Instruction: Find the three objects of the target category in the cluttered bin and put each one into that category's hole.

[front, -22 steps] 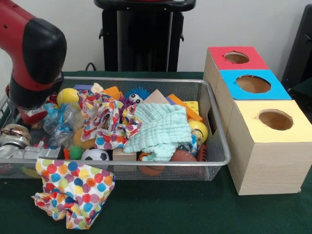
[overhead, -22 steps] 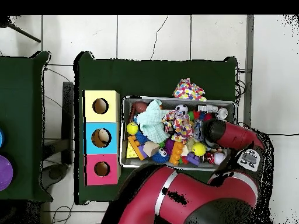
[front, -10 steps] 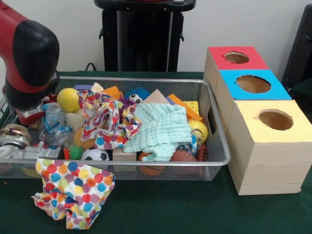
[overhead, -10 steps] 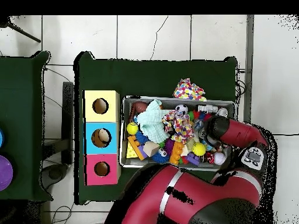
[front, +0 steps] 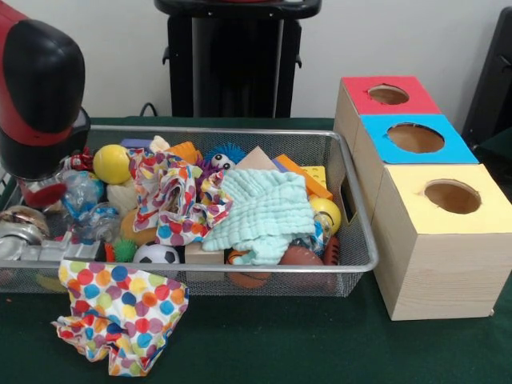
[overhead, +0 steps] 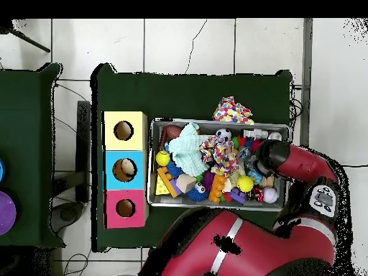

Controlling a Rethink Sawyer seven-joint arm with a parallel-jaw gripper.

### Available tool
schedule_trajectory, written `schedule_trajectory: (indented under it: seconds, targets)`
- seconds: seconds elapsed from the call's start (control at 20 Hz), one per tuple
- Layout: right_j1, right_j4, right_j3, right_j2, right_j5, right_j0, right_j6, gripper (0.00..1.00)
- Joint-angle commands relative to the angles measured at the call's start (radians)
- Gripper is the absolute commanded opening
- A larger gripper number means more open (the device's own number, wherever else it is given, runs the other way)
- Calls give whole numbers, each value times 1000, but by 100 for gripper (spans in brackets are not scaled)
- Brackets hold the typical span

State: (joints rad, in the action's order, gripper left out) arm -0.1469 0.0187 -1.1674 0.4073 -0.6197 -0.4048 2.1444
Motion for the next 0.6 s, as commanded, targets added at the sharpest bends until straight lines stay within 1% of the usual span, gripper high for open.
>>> schedule_trajectory:
  seconds: [0.05,0.25,0.4,0.45,0.6]
  targets:
    - [-164,58,-89,-194,95,-4,-129,0]
    - [-212,77,-106,-207,36,4,-138,0]
    - [-243,75,-132,-248,8,-12,-147,0]
    - [-249,74,-141,-276,13,-27,-159,0]
    - [-254,79,-148,-310,-5,-45,-165,0]
